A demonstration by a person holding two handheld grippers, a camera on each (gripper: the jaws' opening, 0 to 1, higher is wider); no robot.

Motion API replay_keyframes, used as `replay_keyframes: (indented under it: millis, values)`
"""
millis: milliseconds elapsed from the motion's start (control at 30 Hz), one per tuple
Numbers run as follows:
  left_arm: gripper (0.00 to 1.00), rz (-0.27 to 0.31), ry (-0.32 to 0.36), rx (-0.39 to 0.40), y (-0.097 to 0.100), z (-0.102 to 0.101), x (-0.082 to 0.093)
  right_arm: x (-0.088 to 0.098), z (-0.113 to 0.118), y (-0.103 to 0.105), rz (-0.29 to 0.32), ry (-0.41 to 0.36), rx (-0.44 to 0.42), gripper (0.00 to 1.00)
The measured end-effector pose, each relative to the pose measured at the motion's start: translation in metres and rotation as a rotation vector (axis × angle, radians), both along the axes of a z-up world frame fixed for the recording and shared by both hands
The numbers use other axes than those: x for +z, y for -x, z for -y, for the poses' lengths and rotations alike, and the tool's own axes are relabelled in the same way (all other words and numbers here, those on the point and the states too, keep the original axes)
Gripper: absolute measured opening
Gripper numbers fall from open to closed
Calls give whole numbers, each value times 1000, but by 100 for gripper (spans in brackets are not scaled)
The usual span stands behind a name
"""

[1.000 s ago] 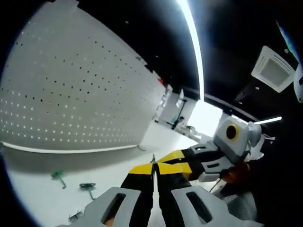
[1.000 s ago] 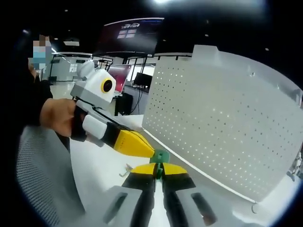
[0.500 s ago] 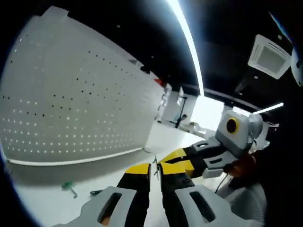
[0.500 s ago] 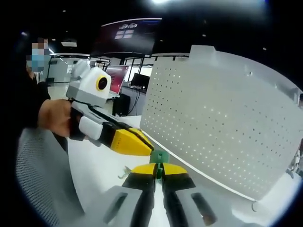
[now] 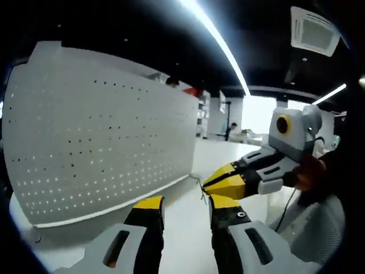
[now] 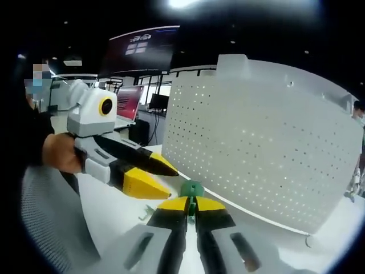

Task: Insert the hook assembly into the mounting plate slot until the hook locks in place.

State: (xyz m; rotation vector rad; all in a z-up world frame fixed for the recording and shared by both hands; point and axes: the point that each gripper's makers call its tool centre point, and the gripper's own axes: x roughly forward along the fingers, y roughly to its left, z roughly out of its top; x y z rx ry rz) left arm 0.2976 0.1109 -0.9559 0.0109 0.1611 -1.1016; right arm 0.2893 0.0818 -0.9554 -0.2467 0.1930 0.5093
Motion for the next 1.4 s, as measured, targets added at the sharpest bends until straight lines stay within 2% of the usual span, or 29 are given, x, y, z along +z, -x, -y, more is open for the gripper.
replay_keyframes:
  millis: [100, 233, 367, 433, 500, 667, 867, 1100, 1300, 1400]
  values:
    - [34, 20, -5, 8, -1, -2, 2, 2, 2, -1, 9, -4, -14, 2]
    - [37, 18, 7, 20, -4, -4, 6, 5, 8, -2, 21, -4, -42, 2]
    - [36, 28, 11, 34, -6, -8, 9, 6, 12, -5, 12, -5, -68, 2]
    - [36, 34, 10, 44, -7, -9, 10, 11, 10, -6, -4, -49, -77, 2]
    - [36, 34, 13, 57, -10, -12, 10, 18, 9, -8, 7, -33, -82, 2]
    - [36, 14, 41, 87, -15, -21, 13, 48, 9, -17, 58, -20, -97, 2]
    - [36, 1, 51, 122, -17, -29, 13, 86, 3, -27, 140, -46, -107, 2]
    - [36, -10, 58, 145, -4, -40, 16, 120, 3, -33, 215, -78, -130, 2]
    - [36, 11, 33, 142, 16, -52, 19, 146, 4, -39, 286, -107, -159, 2]
    - [36, 17, 13, 142, 22, -58, 14, 158, 6, -41, 321, -109, -178, 2]
